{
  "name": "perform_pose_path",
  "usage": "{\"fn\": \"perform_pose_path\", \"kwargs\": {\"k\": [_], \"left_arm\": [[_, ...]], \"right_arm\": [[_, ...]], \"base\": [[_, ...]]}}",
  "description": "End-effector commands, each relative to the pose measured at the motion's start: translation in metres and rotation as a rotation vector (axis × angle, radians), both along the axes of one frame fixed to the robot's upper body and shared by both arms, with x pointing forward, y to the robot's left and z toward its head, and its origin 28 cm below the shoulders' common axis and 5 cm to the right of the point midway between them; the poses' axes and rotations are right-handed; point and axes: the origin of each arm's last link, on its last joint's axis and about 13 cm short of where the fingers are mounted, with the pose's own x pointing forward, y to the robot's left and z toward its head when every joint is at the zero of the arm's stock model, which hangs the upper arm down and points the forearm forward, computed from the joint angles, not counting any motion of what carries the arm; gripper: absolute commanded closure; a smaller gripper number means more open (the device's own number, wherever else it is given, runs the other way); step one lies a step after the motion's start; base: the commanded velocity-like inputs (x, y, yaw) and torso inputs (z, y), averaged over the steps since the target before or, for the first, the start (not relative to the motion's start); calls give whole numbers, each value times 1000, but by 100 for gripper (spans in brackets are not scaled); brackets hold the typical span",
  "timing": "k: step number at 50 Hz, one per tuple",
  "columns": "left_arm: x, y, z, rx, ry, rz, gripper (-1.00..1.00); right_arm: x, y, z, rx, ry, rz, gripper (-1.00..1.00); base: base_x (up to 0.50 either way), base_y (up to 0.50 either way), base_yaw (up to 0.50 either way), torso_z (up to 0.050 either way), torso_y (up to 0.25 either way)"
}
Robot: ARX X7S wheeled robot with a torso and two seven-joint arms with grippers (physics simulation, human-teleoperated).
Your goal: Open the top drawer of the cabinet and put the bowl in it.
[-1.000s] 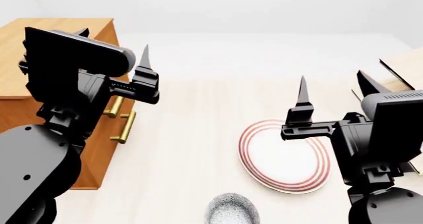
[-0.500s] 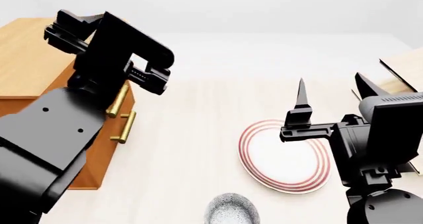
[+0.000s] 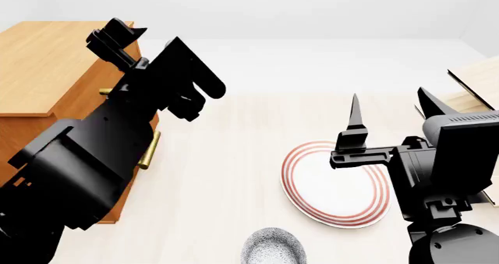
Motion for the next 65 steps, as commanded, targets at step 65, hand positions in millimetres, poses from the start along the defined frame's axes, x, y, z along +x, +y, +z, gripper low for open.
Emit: {"fn": "perform_pose_path", "kwargs": {"k": [65], "left_arm": [[47, -4, -39, 319, 189, 212, -100]], "right_arm": [[2, -1, -12, 25, 18, 14, -100]], "base": [[0, 0, 0, 0, 0]]}}
